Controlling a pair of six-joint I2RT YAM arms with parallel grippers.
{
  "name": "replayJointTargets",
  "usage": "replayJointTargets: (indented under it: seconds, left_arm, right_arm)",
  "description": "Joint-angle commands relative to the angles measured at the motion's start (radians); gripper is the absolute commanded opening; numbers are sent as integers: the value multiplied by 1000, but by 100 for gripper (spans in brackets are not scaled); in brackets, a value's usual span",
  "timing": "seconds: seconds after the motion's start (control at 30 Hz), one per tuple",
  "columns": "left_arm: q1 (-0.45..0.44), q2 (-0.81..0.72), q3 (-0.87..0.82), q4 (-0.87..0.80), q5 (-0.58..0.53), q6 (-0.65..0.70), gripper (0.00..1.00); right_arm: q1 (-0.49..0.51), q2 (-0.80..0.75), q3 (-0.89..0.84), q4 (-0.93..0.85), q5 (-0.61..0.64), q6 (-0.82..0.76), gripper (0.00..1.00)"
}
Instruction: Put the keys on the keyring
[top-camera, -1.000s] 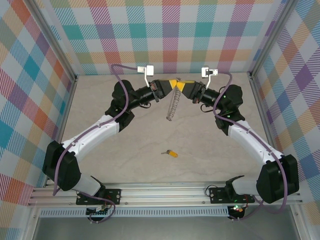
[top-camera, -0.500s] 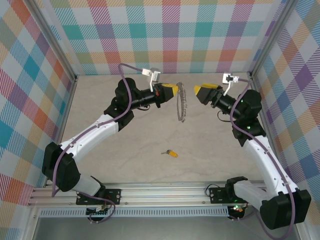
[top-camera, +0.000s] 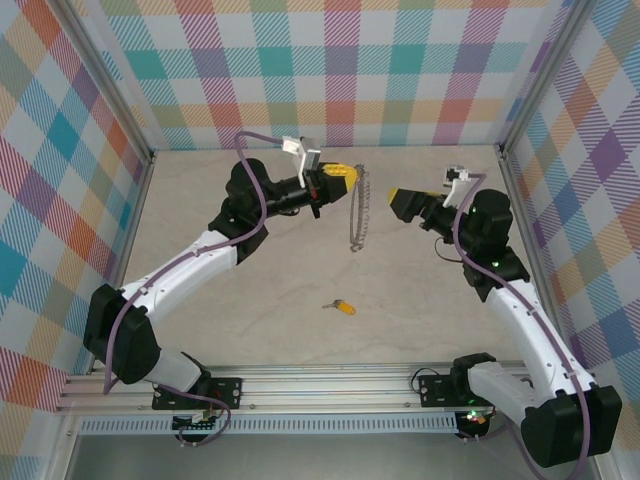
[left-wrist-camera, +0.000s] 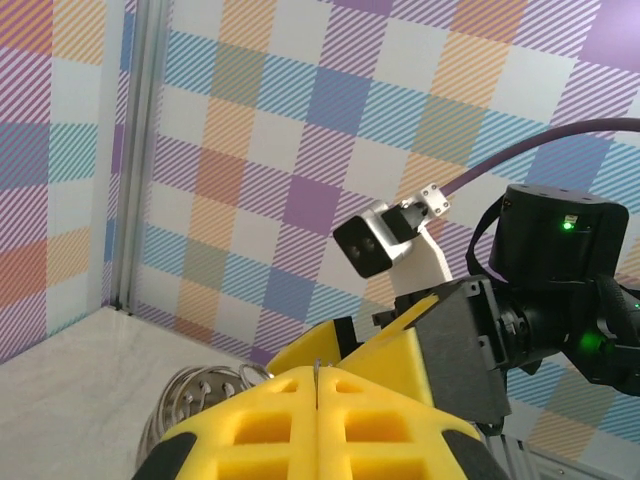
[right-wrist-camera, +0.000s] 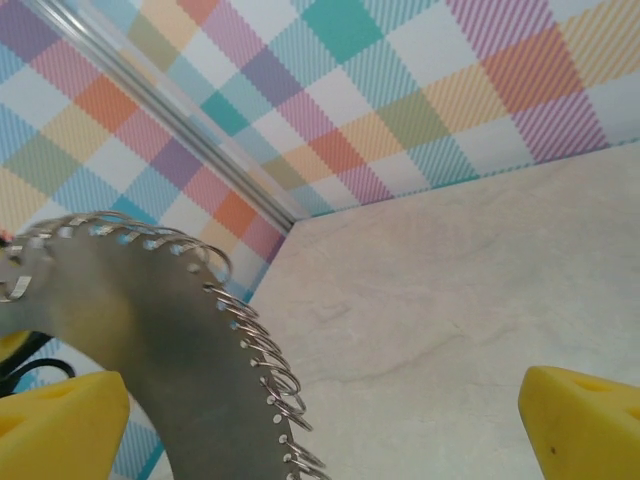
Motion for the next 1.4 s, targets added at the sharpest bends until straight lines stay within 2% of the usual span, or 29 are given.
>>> replayJointTargets:
  seconds: [0.0, 0.13, 0.37, 0.47, 0.53, 0.63, 0.77, 0.97, 1.17, 1.37]
  left_arm:
    - [-15, -47, -15, 104, 7, 44, 0]
    - [-15, -48, -21, 109, -6, 43, 0]
    - [-15, -49, -14, 62, -6, 28, 0]
    - [-15, -48, -4, 32, -5, 14, 0]
    - [-15, -48, 17, -28, -26, 8, 0]
    - [-14, -51, 40, -102, -51, -4, 0]
    - [-15, -73, -19, -87, -170, -16, 0]
    - [-4, -157, -116, -127, -364, 10, 0]
    - [7, -220, -181, -150, -424, 17, 0]
    - [8, -275, -264, -130, -467, 13, 0]
  right_arm:
    - [-5, -19, -7, 18, 21, -14, 100]
    - [-5, 19, 34, 44, -133, -10, 97]
    - [-4, 98, 125, 168, -412, 40, 75]
    - [-3, 112, 155, 210, -452, 68, 64]
    - [-3, 118, 167, 205, -448, 72, 56]
    - [-2, 132, 170, 159, -421, 81, 53]
    - [2, 168, 134, 45, -366, 87, 53]
    - [6, 210, 89, -230, -315, -29, 54]
    - [22, 278, 152, -540, -247, -170, 49]
    - [111, 310, 127, -635, -98, -132, 40]
